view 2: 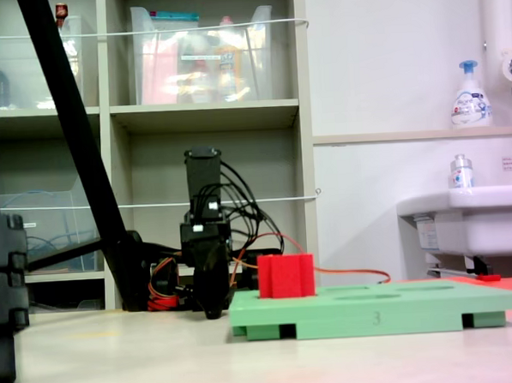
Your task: Put the cross columnar block into the corresponding hole
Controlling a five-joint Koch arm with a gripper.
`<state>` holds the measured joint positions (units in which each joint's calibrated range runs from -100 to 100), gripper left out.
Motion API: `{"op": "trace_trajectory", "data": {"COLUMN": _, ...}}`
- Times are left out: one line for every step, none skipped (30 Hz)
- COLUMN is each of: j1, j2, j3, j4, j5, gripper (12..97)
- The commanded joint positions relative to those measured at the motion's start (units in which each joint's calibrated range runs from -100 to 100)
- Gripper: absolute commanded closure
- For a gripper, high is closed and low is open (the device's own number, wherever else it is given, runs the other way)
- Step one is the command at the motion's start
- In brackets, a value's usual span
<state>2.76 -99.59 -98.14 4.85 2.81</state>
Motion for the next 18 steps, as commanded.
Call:
{"op": "trace_trajectory", "data": {"j1": 0.05, "j2": -0.41, "j3": -1.86, "j4": -3.64, "j5": -0.54, "gripper": 61.1}}
{"op": "trace_trajectory", "data": {"j1": 0.05, "j2": -0.41, "j3": -1.86, "j4": -3.64, "j5": -0.54, "gripper": 60.8}}
{"op": "trace_trajectory", "data": {"j1": 0.05, "j2": -0.41, "j3": -1.86, "j4": -3.55, "j5": -0.49, "gripper": 60.3}}
{"op": "trace_trajectory", "data": {"j1": 0.00, "j2": -0.41, "j3": -1.86, "j4": -3.16, "j5": -0.49, "gripper": 60.1}}
{"op": "trace_trajectory", "data": {"j1": 0.00, "j2": -0.41, "j3": -1.86, "j4": -3.06, "j5": -0.49, "gripper": 60.1}}
{"op": "trace_trajectory", "data": {"j1": 0.00, "j2": -0.41, "j3": -1.86, "j4": -2.97, "j5": -0.49, "gripper": 60.1}}
{"op": "trace_trajectory", "data": {"j1": 0.00, "j2": -0.41, "j3": -1.86, "j4": -2.97, "j5": -0.44, "gripper": 60.1}}
{"op": "trace_trajectory", "data": {"j1": 0.00, "j2": -0.41, "j3": -1.86, "j4": -2.97, "j5": -0.44, "gripper": 60.1}}
{"op": "trace_trajectory", "data": {"j1": 0.00, "j2": -0.41, "j3": -1.86, "j4": -2.97, "j5": -0.44, "gripper": 60.1}}
{"op": "trace_trajectory", "data": {"j1": 0.00, "j2": -0.41, "j3": -1.86, "j4": -2.97, "j5": -0.44, "gripper": 60.1}}
{"op": "trace_trajectory", "data": {"j1": 0.00, "j2": -0.41, "j3": -1.86, "j4": -2.97, "j5": -0.49, "gripper": 60.1}}
{"op": "trace_trajectory", "data": {"j1": 0.00, "j2": -0.41, "j3": -1.86, "j4": -2.97, "j5": -0.49, "gripper": 60.1}}
{"op": "trace_trajectory", "data": {"j1": 0.00, "j2": -0.41, "j3": -1.86, "j4": -2.87, "j5": -0.44, "gripper": 60.1}}
{"op": "trace_trajectory", "data": {"j1": 0.00, "j2": -0.41, "j3": -1.86, "j4": -2.97, "j5": -0.44, "gripper": 60.1}}
{"op": "trace_trajectory", "data": {"j1": 0.00, "j2": -0.41, "j3": -1.86, "j4": -2.97, "j5": -0.44, "gripper": 60.1}}
{"op": "trace_trajectory", "data": {"j1": 0.00, "j2": -0.41, "j3": -1.86, "j4": -2.97, "j5": -0.44, "gripper": 60.1}}
{"op": "trace_trajectory", "data": {"j1": 0.00, "j2": -0.41, "j3": -1.86, "j4": -2.97, "j5": -0.44, "gripper": 60.1}}
{"op": "trace_trajectory", "data": {"j1": 0.00, "j2": -0.41, "j3": -1.86, "j4": -2.97, "j5": -0.44, "gripper": 60.1}}
